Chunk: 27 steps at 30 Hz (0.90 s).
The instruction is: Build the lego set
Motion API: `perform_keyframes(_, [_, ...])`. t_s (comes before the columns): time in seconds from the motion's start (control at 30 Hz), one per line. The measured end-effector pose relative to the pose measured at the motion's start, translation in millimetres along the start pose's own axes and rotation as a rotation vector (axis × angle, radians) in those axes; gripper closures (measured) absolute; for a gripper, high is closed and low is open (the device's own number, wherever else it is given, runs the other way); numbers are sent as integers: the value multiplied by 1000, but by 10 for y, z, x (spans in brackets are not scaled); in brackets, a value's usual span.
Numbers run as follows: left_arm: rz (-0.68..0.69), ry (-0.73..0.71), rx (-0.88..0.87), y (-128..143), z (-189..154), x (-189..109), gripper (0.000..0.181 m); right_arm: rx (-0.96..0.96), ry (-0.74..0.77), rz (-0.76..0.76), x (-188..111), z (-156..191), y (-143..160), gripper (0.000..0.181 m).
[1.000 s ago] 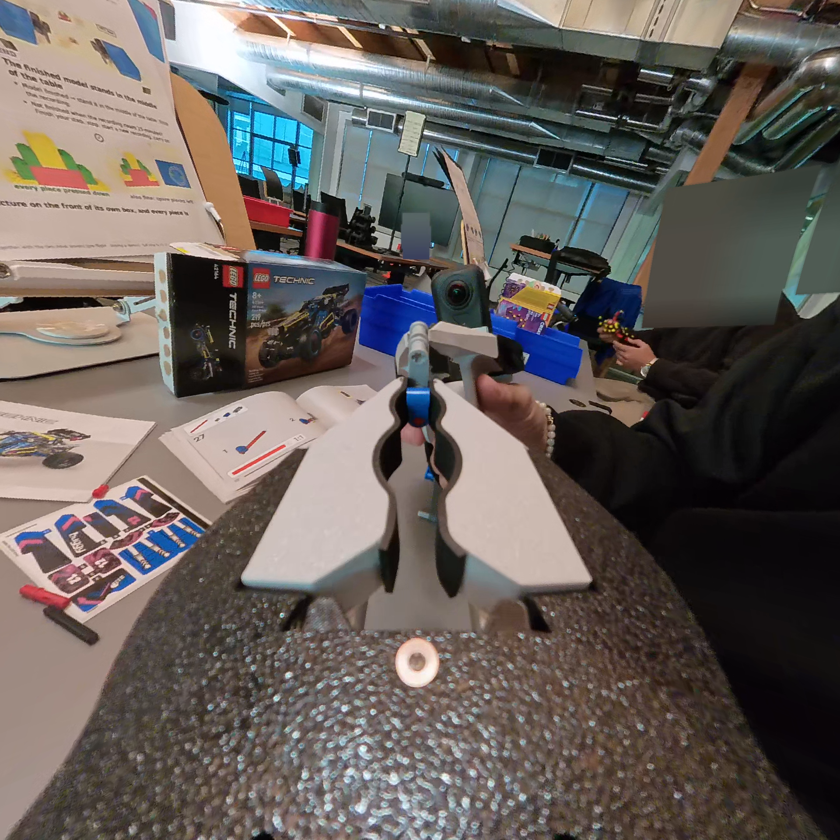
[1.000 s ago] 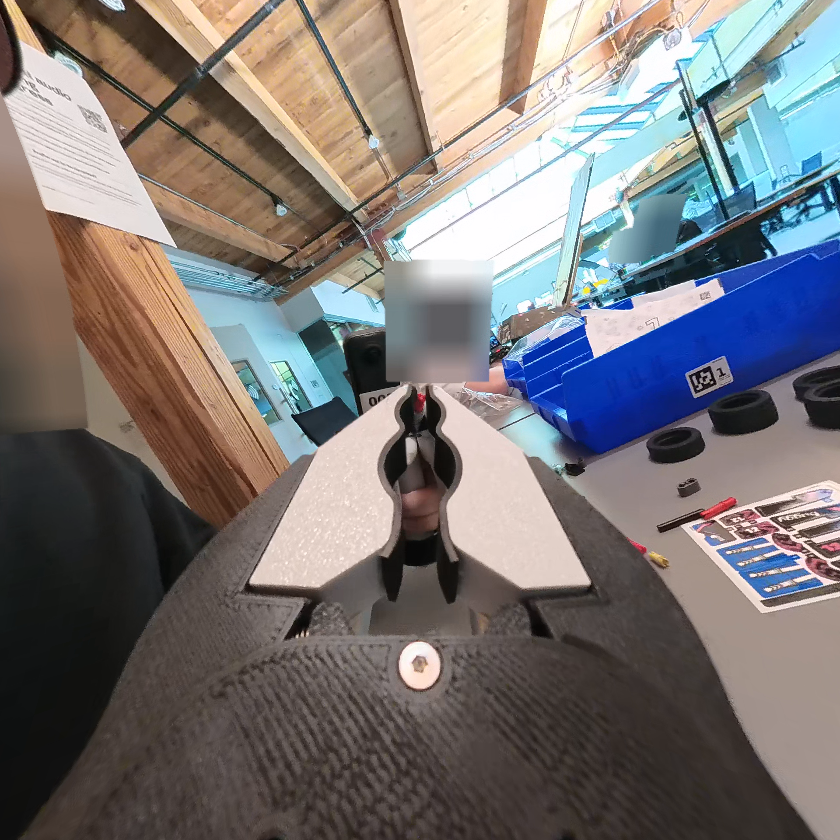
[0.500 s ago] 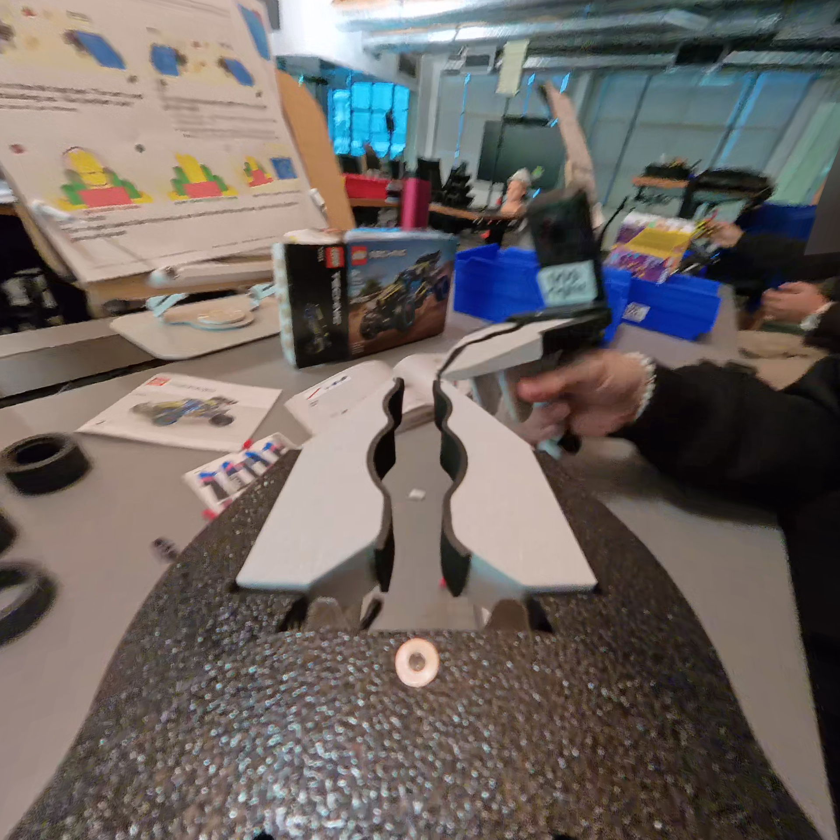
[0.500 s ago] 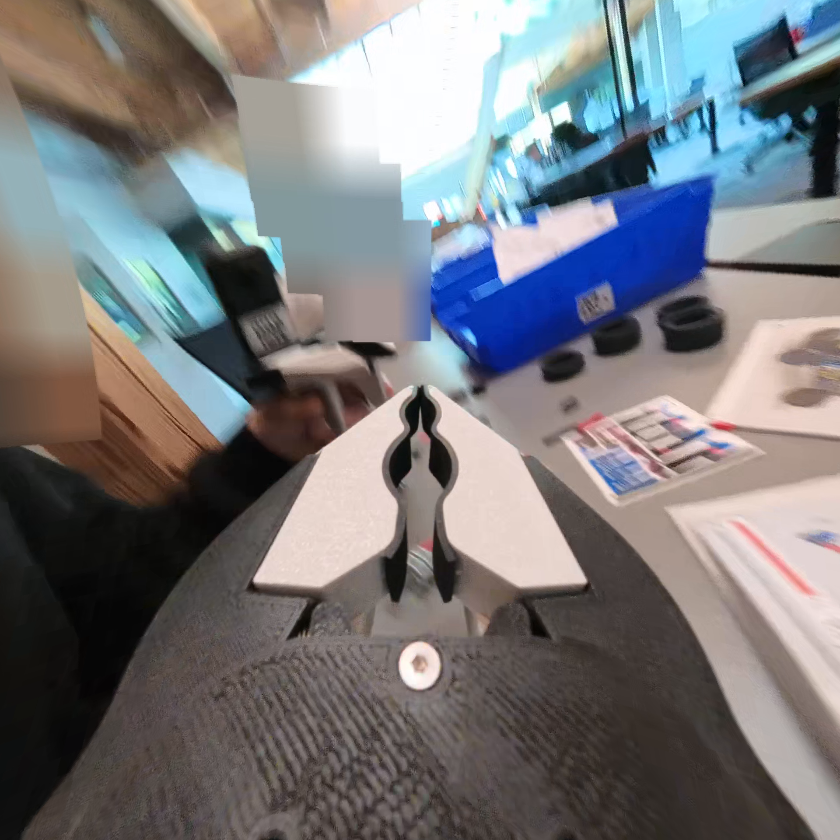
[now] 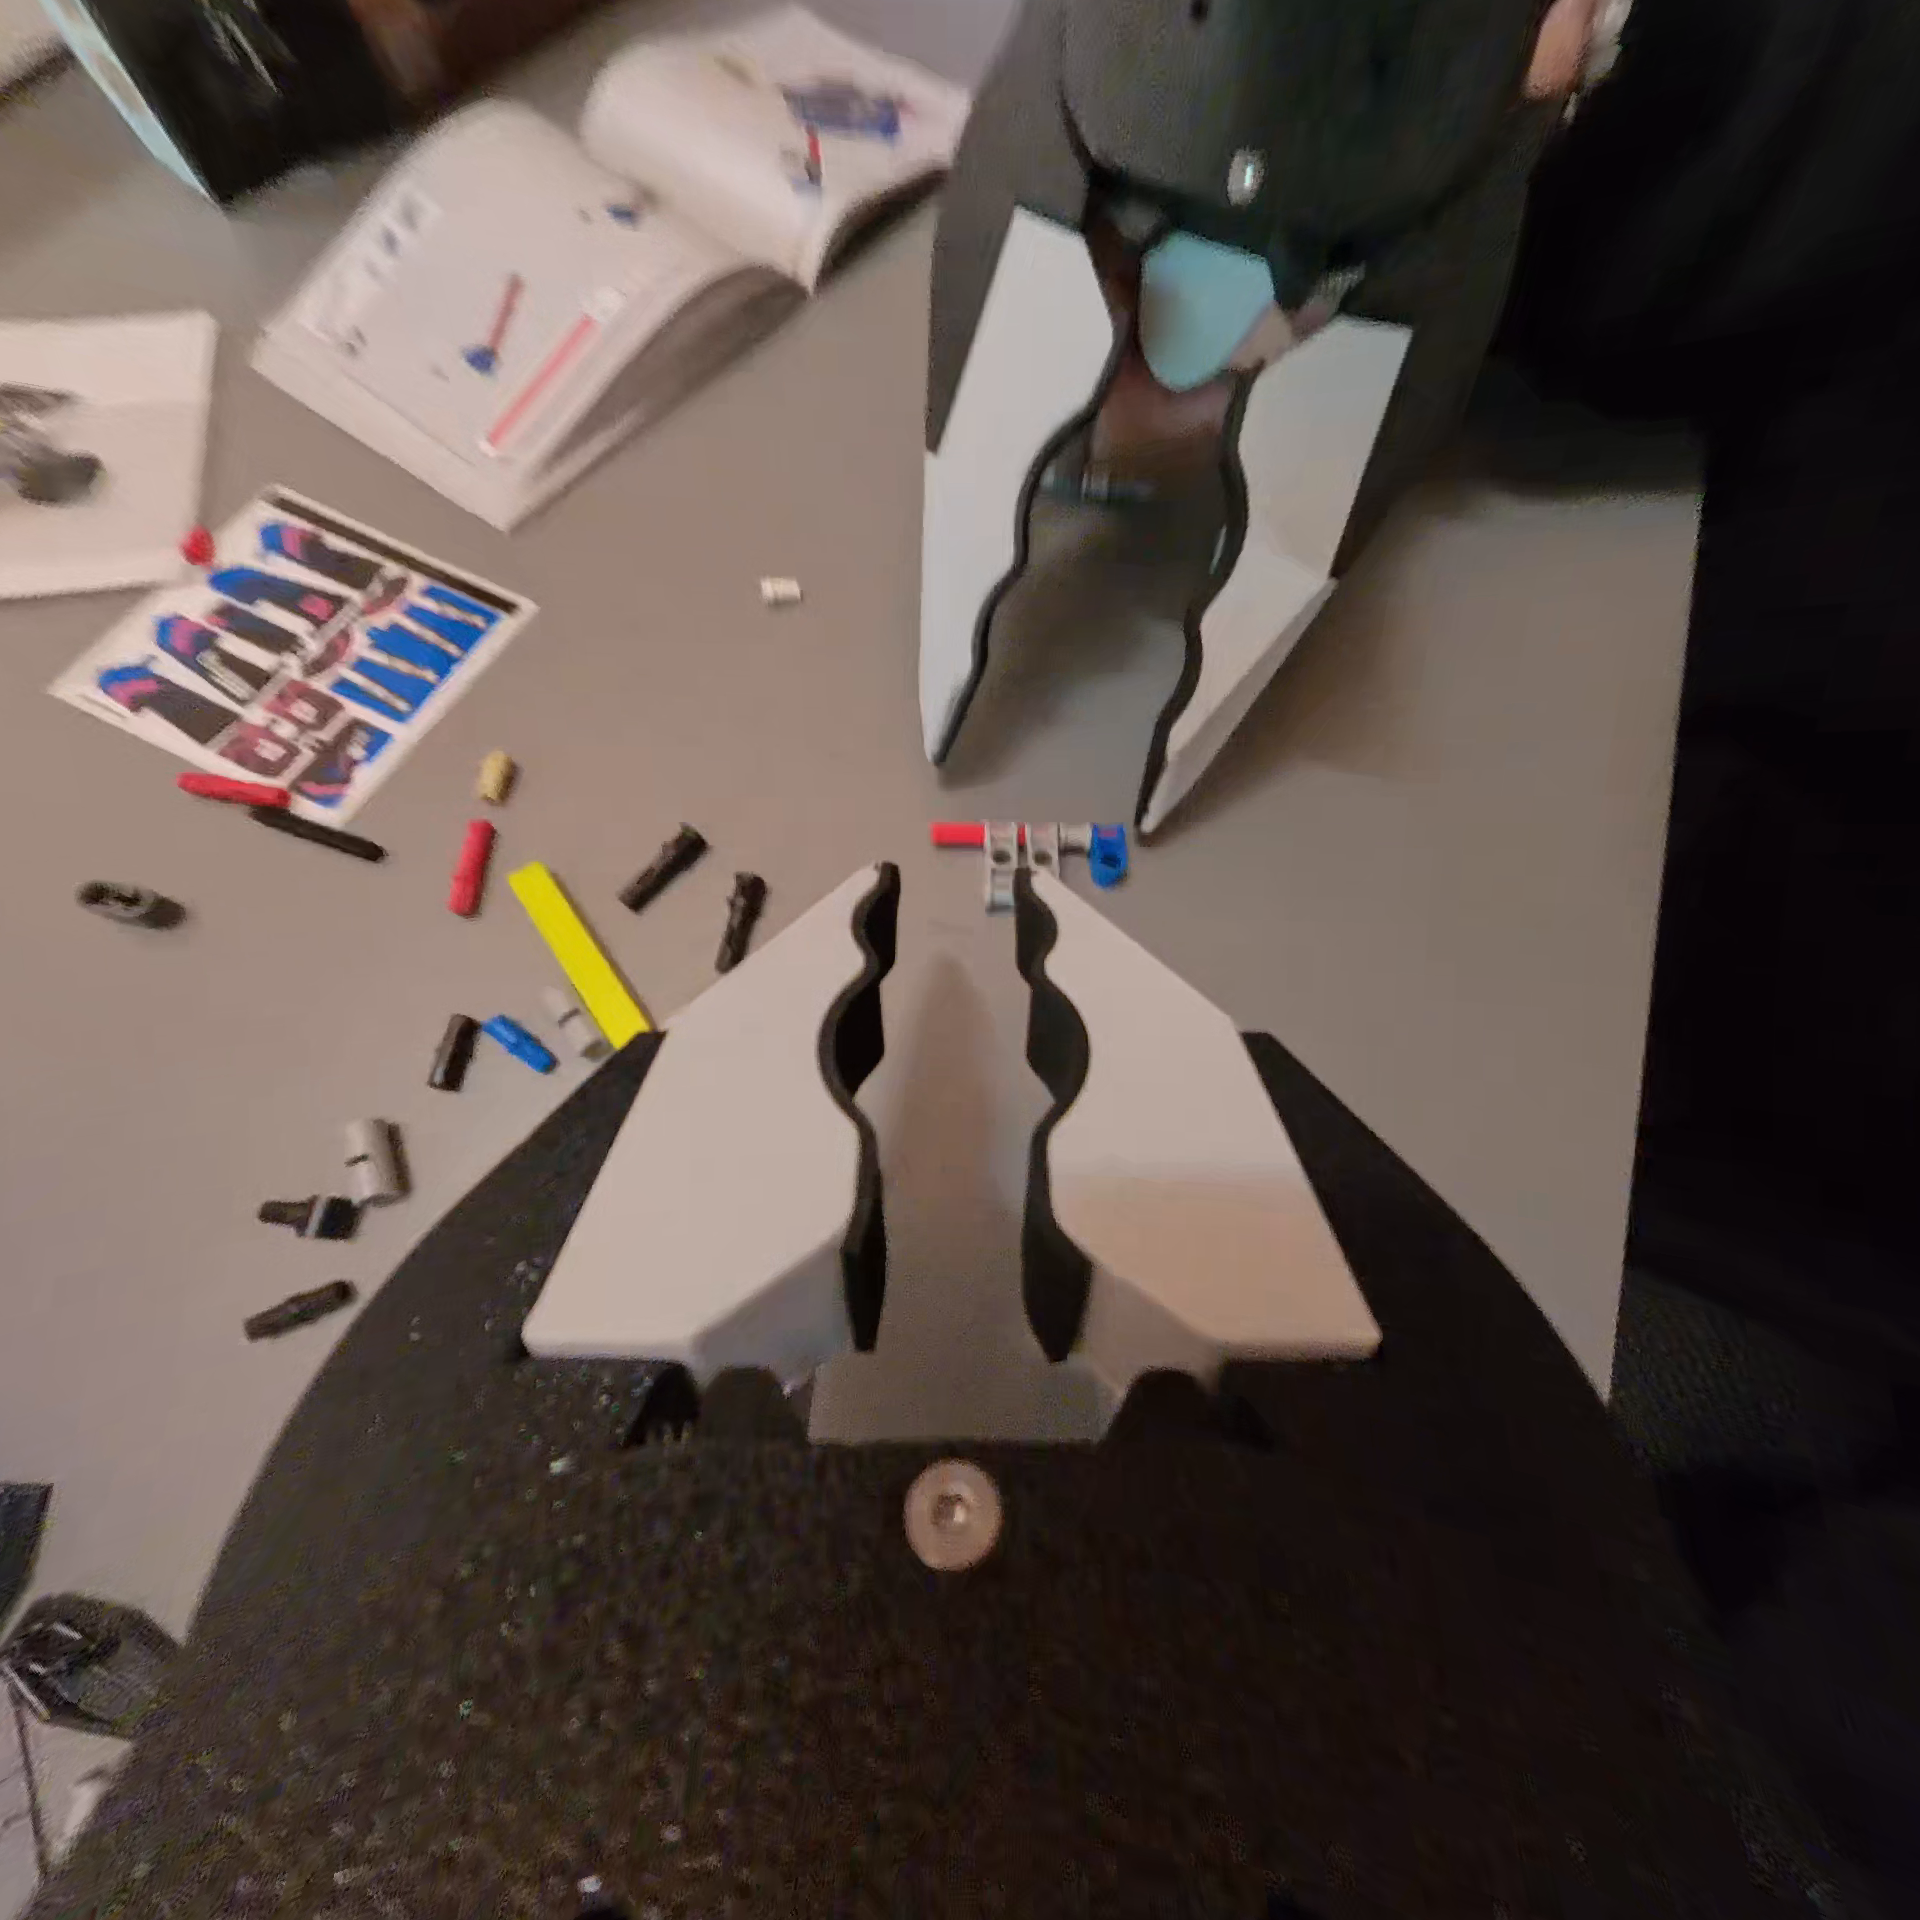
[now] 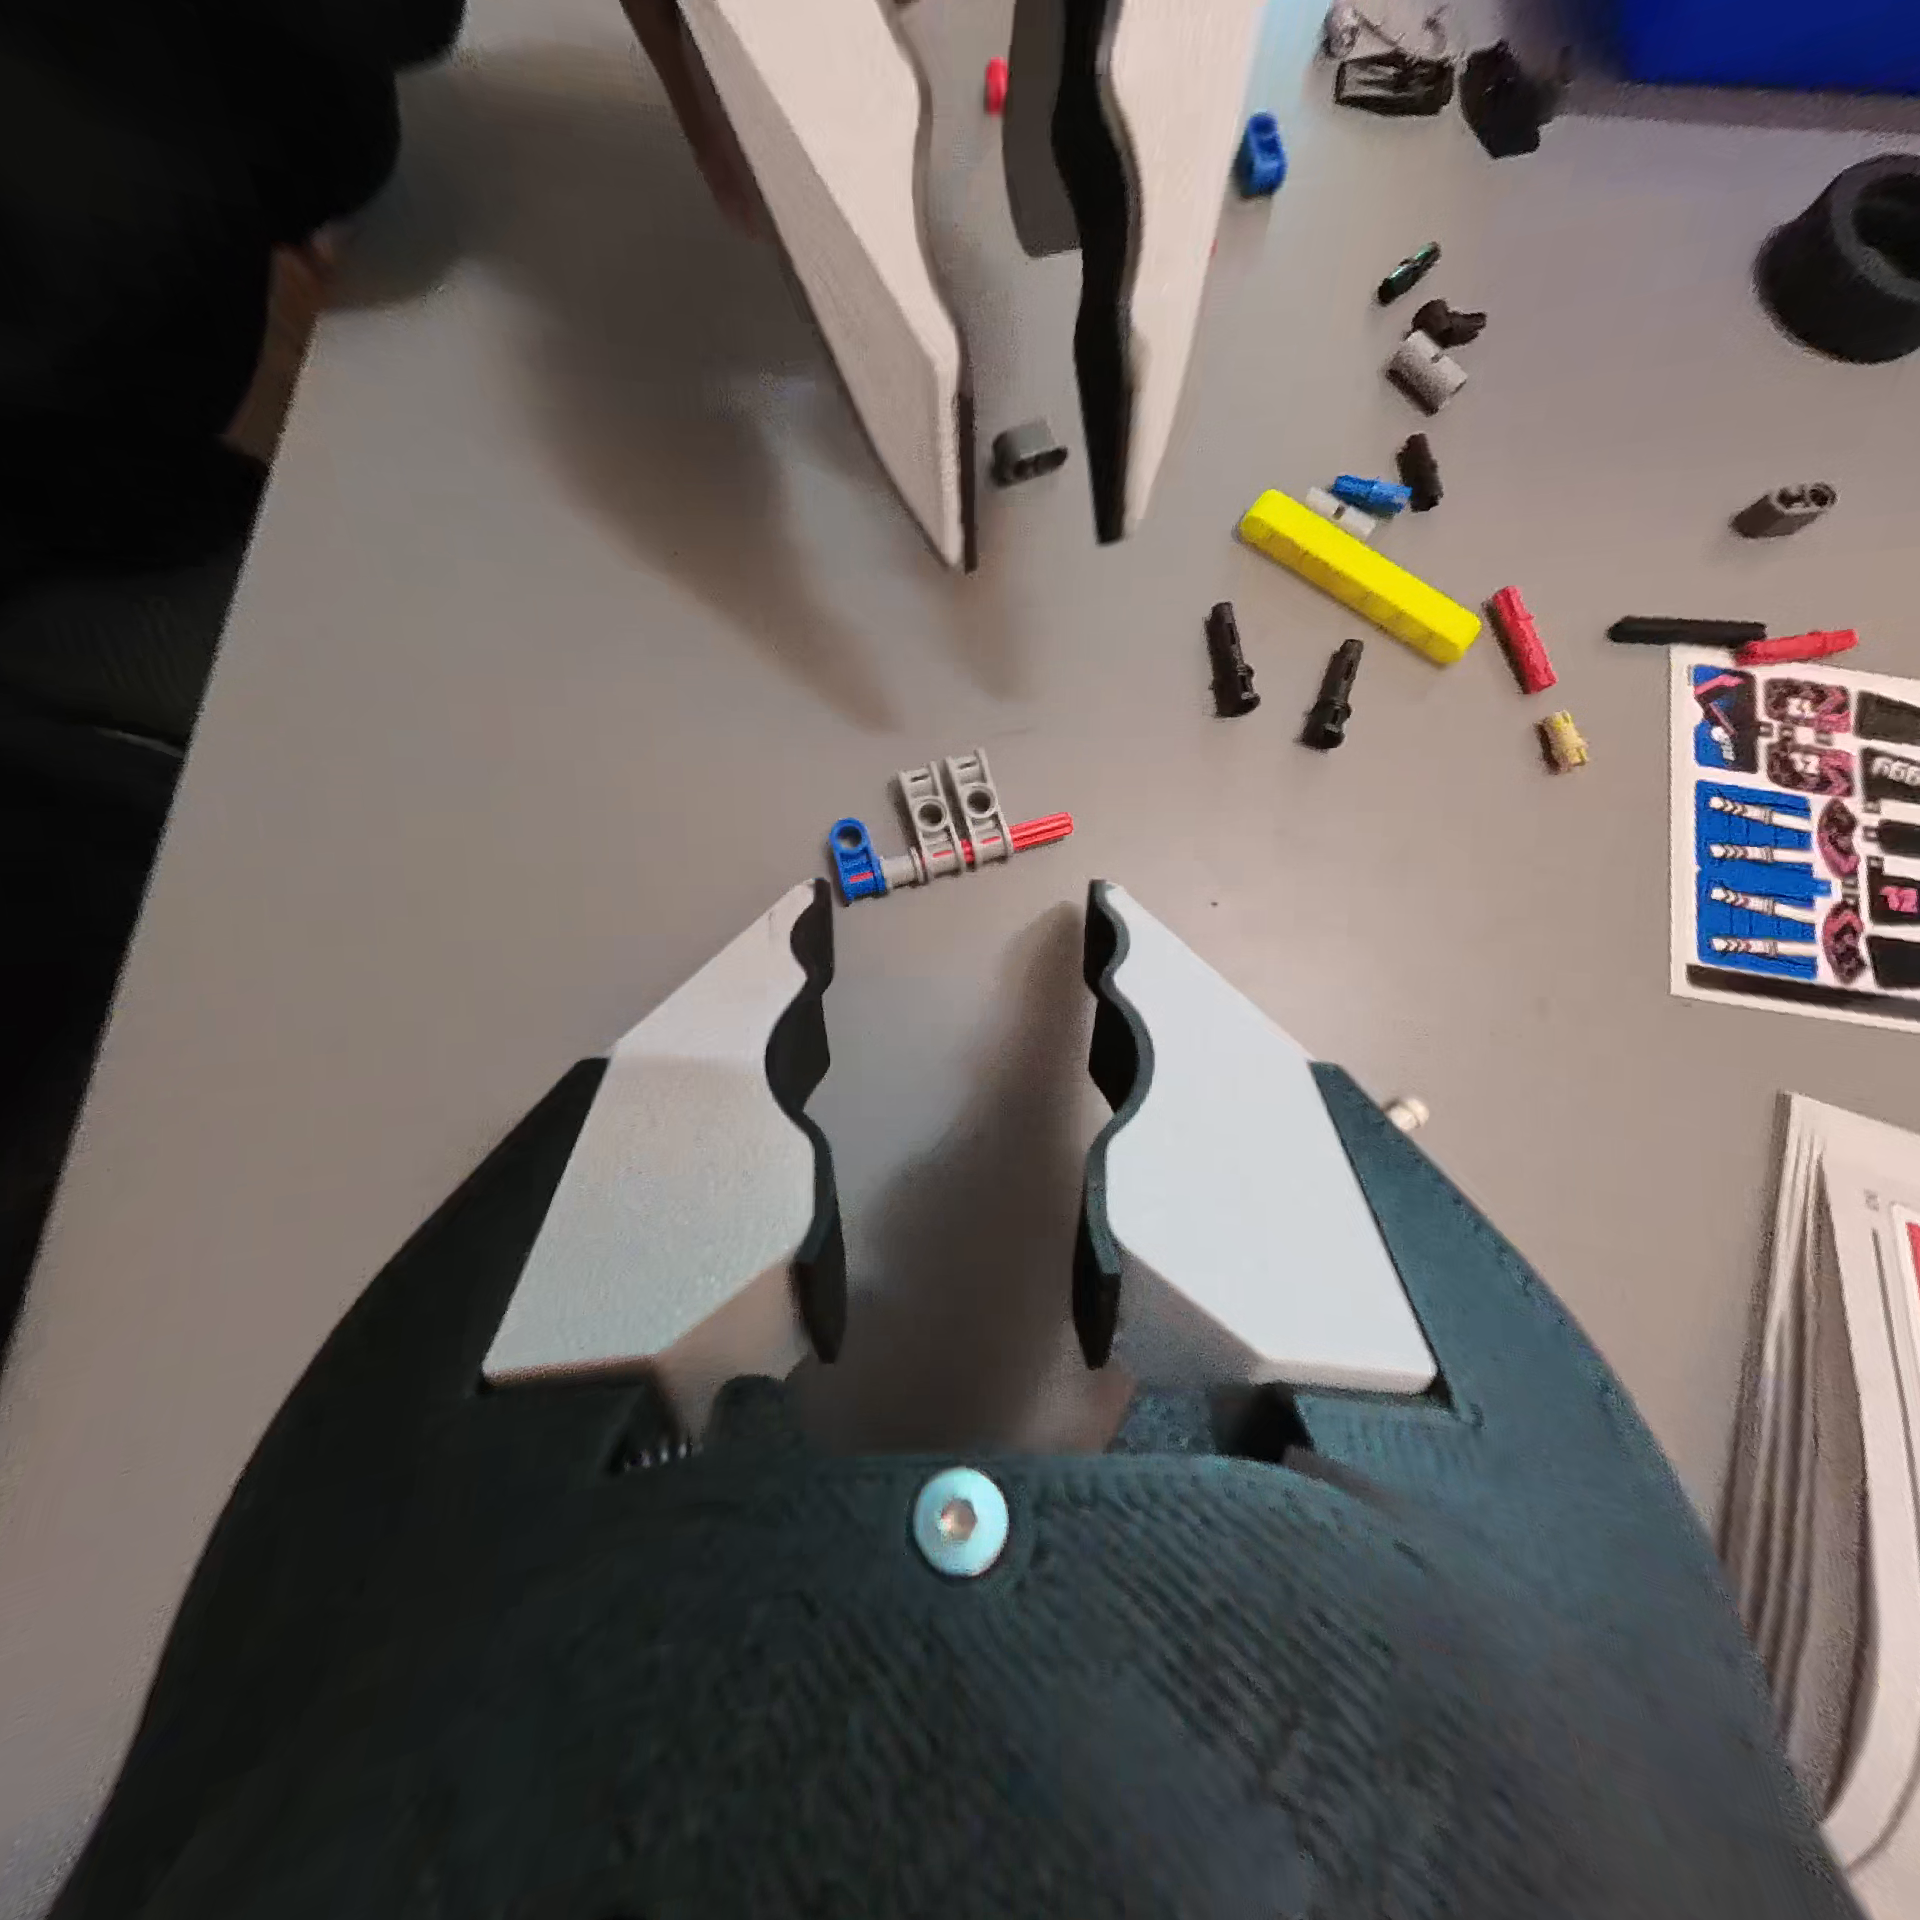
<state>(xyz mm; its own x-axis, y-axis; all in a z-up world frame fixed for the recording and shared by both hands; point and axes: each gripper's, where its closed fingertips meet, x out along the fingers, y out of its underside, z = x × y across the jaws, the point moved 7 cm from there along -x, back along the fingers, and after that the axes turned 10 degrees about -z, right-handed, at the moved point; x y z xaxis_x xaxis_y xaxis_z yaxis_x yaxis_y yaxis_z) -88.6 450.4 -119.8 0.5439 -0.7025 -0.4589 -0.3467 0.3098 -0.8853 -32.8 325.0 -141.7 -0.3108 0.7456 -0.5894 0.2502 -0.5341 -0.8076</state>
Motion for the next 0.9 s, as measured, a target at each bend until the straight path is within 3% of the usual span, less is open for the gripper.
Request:
perform_keyframes(0.2, [184, 18, 48, 55, -111, 285, 156, -17, -48, -40, 63, 10, -3, 129])
perform_keyframes(0.3, [251, 42, 44, 66, -183, 386, 138, -29, -65, -27, 89, 22, 27, 134])
perform_keyframes(0.37, [293, 30, 44, 89, -196, 417, 137, -40, -75, -30, 94, 28, 33, 138])
perform_keyframes(0.5, [285, 51, 9, 55, -252, 433, 129, -39, -77, -37, 96, 29, 36, 138])
perform_keyframes(0.67, [312, -16, 44, 71, -293, 475, 133, -33, -84, -62, 98, 49, 48, 148])
perform_keyframes(0.9, [145, -90, 59, 167, -390, 451, 143, -43, -101, -73, 83, 89, 63, 148])
